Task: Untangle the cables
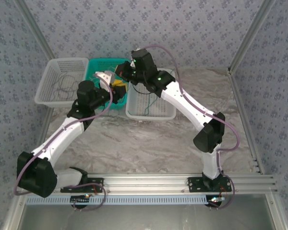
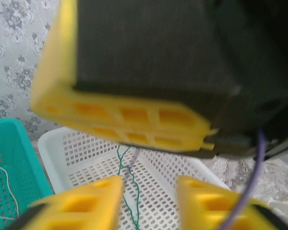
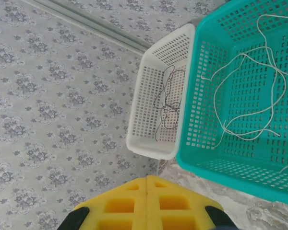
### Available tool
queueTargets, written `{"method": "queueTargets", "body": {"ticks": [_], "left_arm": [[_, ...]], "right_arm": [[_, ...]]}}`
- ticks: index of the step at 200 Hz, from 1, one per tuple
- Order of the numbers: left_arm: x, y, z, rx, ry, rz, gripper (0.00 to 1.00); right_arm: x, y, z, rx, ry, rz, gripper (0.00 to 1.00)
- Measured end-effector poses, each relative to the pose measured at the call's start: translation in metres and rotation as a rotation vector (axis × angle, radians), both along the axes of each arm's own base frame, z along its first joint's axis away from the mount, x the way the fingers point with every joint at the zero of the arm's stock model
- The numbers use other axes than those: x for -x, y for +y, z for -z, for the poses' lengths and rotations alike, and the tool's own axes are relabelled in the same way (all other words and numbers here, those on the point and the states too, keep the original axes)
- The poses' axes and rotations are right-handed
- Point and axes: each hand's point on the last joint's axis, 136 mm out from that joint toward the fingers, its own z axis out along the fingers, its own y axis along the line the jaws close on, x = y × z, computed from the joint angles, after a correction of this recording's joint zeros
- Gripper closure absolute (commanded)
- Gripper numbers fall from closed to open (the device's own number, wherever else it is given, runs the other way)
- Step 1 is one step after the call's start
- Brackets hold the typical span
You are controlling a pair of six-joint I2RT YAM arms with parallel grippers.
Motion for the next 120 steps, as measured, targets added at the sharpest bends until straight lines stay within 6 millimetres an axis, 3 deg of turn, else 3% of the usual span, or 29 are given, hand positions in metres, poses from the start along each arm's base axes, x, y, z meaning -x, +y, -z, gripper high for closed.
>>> {"method": "queueTargets", "body": {"ticks": [8, 21, 57, 75, 94, 120], "left_arm": [[0.001, 0.000, -0.004, 0.009, -0.009, 0.000, 1.00], [0.005, 0.002, -0.012, 0.019, -0.023, 0.000, 1.00], [0.003, 0.024, -0.051, -0.018, -0.005, -0.104, 1.00], [-0.012, 0.044, -0.083, -0.050, -0.015, -0.199, 1.00], [-0.038, 0.081, -0.119, -0.058, -0.066, -0.335, 1.00], [-0.068, 0.130, -0.137, -0.082, -0.077, -0.487, 1.00]], "right_arm": [[-0.001, -0.002, 0.001, 0.004, 0.001, 0.005, 0.98], [-0.002, -0.006, 0.005, 0.016, 0.005, 0.015, 0.84], [0.001, -0.022, 0.014, 0.058, -0.011, -0.002, 0.01], [0.009, -0.038, 0.006, 0.072, -0.057, -0.033, 0.00], [0.038, -0.055, 0.005, 0.096, -0.097, -0.090, 0.00], [0.081, -0.085, -0.009, 0.081, -0.157, -0.131, 0.00]]}}
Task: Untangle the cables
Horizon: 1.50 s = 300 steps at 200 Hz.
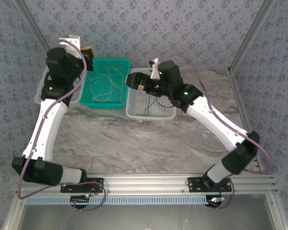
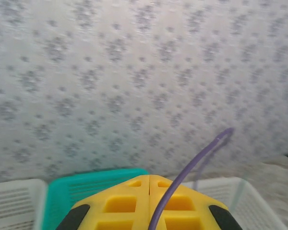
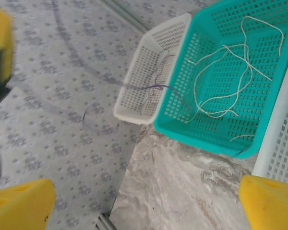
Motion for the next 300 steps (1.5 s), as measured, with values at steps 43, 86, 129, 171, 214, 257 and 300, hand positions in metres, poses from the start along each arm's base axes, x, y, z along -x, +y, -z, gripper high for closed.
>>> {"method": "queueTargets", "body": {"ticks": [43, 86, 129, 171, 214, 257, 300], "left_arm": [[-0.057, 0.064, 0.009, -0.009, 0.067, -0.162, 1.00], [-0.089, 0.143, 0.033, 0.013, 0.141, -0.311, 1.00], [-0.112, 0.199, 0.078, 0.023, 0.233, -0.449, 0.82], [-0.141, 0.224, 0.197, 0.028, 0.499, -0.526, 0.21], [-0.106, 0.224, 0.238, 0.087, 0.652, -0.553, 0.19], [0.002, 0.154, 0.158, 0.181, 0.415, -0.481, 0.18], [0.081, 0.069, 0.204, 0.107, 0.299, -0.344, 0.10]], "right_arm": [[0.030, -0.063, -0.025, -0.017, -0.117, 0.062, 0.00], [0.033, -0.092, -0.002, 0.019, -0.086, 0.114, 0.00], [0.028, -0.099, 0.027, 0.053, -0.021, 0.127, 0.00], [0.028, -0.102, 0.039, 0.067, 0.025, 0.123, 0.00], [0.033, -0.115, 0.057, 0.141, 0.077, 0.146, 0.00], [0.026, -0.192, 0.080, 0.371, -0.044, 0.437, 0.00], [0.006, -0.295, 0.163, 0.807, -0.068, 0.721, 0.00]]}}
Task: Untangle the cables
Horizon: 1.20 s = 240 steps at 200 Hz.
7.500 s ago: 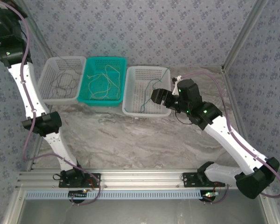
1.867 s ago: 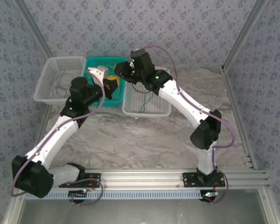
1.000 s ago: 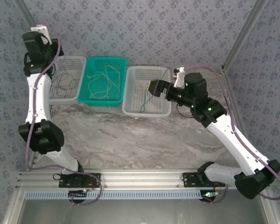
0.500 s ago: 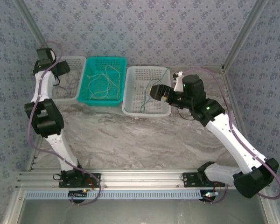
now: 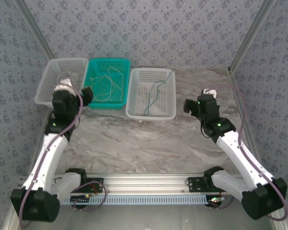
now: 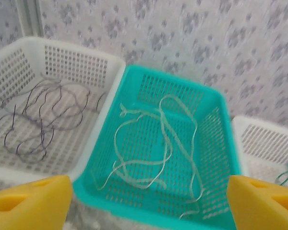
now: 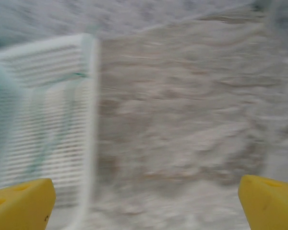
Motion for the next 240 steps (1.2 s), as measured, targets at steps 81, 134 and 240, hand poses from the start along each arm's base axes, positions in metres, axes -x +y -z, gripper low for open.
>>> {"method": "queueTargets", "body": {"ticks": [81, 134, 240], "left_arm": [[0.000, 0.045, 0.166, -0.280, 0.179, -0.124, 0.01], [-0.015, 0.061, 0.207, -0.235, 0.174, -0.098, 0.01], [-0.039, 0.049, 0.181, -0.231, 0.091, -0.045, 0.01]], "right_arm": [[-0.028, -0.082, 0.149, 0.194, 0.156, 0.137, 0.00], [-0.063, -0.063, 0.134, 0.102, -0.043, -0.082, 0.00], [-0.061, -0.060, 0.138, 0.085, -0.123, -0.112, 0.00]]}}
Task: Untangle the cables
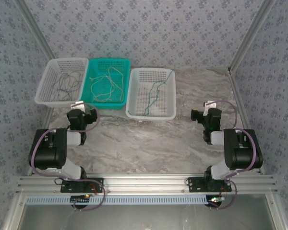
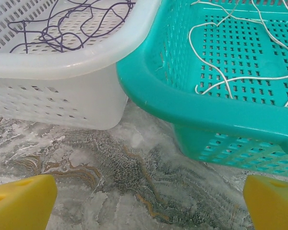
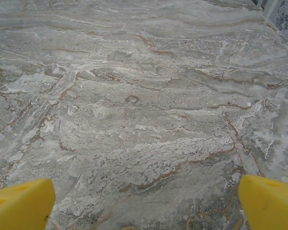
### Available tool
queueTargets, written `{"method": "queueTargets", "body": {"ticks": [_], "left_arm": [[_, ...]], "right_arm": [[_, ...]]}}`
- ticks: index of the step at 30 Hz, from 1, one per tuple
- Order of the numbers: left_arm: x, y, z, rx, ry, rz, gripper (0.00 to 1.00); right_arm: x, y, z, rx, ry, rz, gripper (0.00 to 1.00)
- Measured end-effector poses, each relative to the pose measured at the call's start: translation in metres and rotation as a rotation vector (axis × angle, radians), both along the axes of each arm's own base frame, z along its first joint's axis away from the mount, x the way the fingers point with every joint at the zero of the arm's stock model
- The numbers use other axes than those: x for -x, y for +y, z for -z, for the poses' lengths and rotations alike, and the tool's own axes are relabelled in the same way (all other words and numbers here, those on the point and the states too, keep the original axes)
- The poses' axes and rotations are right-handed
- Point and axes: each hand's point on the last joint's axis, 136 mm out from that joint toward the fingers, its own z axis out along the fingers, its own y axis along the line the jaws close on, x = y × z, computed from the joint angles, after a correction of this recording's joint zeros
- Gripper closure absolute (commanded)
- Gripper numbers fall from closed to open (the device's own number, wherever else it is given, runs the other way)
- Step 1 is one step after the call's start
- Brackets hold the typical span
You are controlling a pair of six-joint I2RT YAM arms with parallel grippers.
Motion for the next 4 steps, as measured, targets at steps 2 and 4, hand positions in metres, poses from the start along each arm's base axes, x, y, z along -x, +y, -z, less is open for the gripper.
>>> {"method": "queueTargets", "body": {"ticks": [2, 4], "left_arm": [[0.0000, 0.0000, 0.0000, 0.000, 0.000, 0.000, 0.01], [0.0000, 0.0000, 0.0000, 0.000, 0.000, 0.000, 0.00]], "right_arm": [[-0.0002, 0.0006, -0.0001, -0.001, 0.000, -0.003, 0.00], [-0.0004, 0.0011, -0.0006, -0.003, -0.003, -0.006, 0.00]]}}
